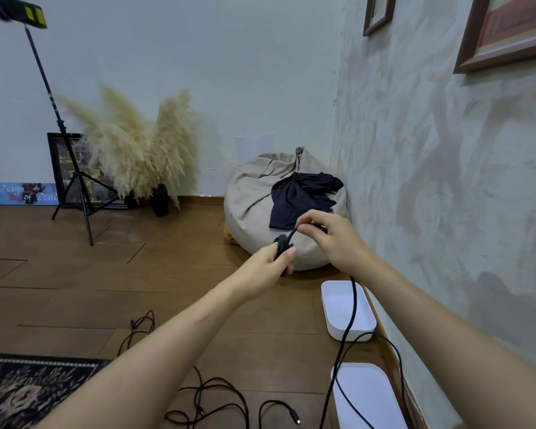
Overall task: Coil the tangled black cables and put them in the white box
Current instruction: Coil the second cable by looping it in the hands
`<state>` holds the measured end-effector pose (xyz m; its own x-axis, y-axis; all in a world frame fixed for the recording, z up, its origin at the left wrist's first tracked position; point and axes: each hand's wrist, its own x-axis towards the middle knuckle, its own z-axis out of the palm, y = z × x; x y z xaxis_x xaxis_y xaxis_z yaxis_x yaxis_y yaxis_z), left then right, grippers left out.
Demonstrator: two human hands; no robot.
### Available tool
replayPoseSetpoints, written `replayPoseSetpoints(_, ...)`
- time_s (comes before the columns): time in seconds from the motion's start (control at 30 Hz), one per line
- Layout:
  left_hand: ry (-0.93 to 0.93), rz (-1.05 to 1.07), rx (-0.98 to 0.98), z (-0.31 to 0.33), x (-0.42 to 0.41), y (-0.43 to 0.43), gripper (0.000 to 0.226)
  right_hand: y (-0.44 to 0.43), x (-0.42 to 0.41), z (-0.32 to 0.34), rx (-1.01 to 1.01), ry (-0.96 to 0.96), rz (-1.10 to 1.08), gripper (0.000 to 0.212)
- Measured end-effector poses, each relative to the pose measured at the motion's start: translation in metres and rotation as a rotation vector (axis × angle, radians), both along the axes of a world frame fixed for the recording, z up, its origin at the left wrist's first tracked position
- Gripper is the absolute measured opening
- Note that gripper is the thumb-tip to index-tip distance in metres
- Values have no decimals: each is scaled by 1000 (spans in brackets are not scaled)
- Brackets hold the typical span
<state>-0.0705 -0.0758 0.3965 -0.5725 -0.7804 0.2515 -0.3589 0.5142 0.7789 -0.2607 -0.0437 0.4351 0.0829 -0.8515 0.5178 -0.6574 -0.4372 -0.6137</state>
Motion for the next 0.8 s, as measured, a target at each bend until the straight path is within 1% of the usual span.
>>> replayPoseSetpoints(0.07, 30, -16, -4, 2, -4, 3, 42, 0, 2, 2, -37, -63, 2, 14)
replayPoseSetpoints(0.17, 53, -8, -35, 5, -6, 5, 35, 1, 2, 3, -62, -104, 2, 15)
replayPoseSetpoints(0.27, 62, 43, -15, 5, -7, 4, 27, 1, 1, 4, -69, -109, -14, 12)
replayPoseSetpoints(0.43, 35, 96, 19, 1, -6, 2, 23, 0, 2, 5, -40, -56, -16, 10)
replayPoseSetpoints(0.67, 39, 29, 5, 5, -5, 8, 34, -3, -5, 0, -27, -77, -38, 11)
replayPoseSetpoints(0.8, 42, -27, 17, 1, -6, 9, 39, -6, -9, -9, -10, -78, -45, 7)
